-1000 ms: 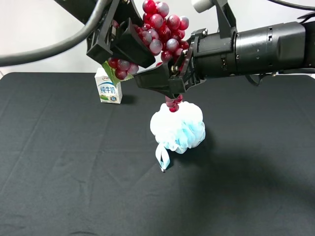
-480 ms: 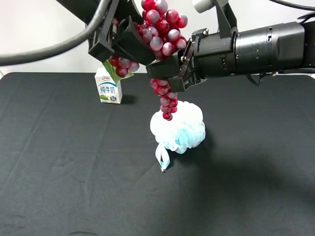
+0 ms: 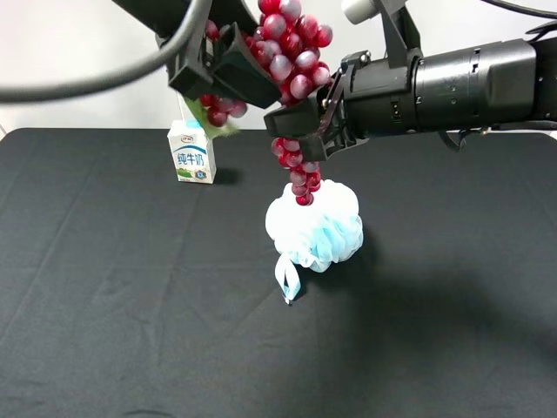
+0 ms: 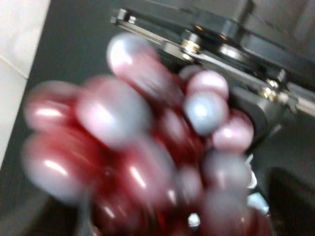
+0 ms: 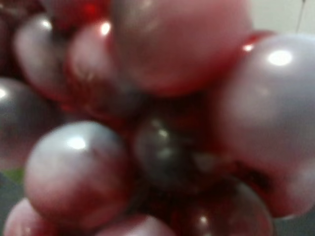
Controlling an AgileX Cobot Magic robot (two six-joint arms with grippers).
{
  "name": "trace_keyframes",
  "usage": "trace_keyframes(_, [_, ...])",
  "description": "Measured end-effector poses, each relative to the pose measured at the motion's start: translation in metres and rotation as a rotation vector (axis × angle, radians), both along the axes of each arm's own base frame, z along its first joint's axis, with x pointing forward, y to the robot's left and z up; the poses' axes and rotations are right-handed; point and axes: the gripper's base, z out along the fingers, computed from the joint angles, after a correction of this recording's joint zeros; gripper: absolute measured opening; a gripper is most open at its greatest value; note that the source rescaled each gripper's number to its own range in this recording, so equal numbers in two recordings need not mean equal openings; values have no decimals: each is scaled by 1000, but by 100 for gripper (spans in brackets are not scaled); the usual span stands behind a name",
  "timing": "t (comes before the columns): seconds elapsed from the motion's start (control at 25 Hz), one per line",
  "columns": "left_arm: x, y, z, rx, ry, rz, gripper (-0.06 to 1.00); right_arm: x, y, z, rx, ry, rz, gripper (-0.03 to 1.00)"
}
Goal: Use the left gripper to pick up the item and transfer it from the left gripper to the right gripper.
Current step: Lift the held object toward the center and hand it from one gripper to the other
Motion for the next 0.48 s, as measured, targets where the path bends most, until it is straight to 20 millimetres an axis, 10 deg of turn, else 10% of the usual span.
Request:
trace_keyframes(0.16, [0,0,0,-25,49,55,92,1,0,-1,-6,1,-2,2])
trace_keyframes(0.48, [0,0,0,-27,56,63,100,1,0,-2,-9,2,-3,2])
